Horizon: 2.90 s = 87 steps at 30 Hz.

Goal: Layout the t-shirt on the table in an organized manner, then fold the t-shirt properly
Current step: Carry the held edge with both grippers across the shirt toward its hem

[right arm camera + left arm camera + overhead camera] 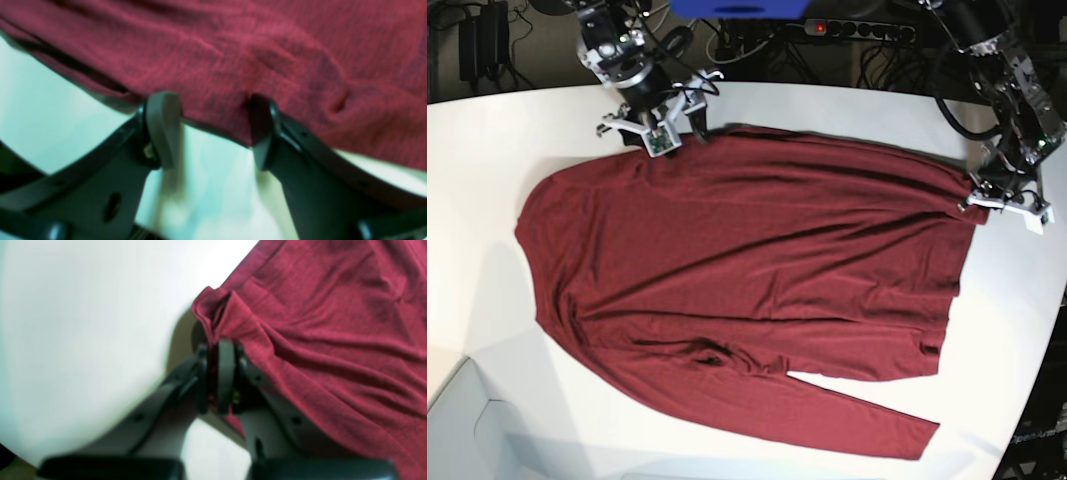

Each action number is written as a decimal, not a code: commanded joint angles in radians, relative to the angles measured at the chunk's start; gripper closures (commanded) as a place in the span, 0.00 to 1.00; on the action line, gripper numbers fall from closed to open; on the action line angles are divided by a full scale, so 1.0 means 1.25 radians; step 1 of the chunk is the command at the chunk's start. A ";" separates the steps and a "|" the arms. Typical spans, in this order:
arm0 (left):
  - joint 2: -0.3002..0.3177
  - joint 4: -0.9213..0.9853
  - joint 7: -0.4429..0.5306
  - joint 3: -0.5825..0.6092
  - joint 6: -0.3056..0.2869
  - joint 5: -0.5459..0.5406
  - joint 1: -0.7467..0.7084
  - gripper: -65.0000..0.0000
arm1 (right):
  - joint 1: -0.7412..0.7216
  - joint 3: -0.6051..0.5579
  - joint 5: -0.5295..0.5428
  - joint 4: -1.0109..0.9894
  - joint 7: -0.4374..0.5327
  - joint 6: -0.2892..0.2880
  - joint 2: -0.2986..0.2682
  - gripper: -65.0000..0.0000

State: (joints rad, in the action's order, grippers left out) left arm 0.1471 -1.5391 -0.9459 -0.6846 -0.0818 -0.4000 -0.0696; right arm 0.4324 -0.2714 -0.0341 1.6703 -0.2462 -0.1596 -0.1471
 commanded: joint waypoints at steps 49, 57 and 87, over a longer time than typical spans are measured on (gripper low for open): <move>0.030 -0.159 0.007 -0.008 -0.001 -0.005 0.027 0.99 | 0.036 -0.057 0.000 0.081 0.002 -0.001 -0.090 1.00; 0.029 -0.149 0.007 -0.008 -0.001 -0.003 0.016 0.99 | 0.029 -0.057 0.000 0.097 0.001 -0.003 -0.093 1.00; 0.057 -0.002 0.020 0.084 -0.001 0.004 0.168 0.99 | -0.193 -0.058 0.001 0.076 -0.088 -0.133 -0.111 1.00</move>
State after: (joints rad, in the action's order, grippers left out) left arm 0.2050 -1.5303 -0.9371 -0.5777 -0.0814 -0.3859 0.1246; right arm 0.2001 -0.3473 -0.0372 1.7500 -0.3817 -0.3222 -0.2806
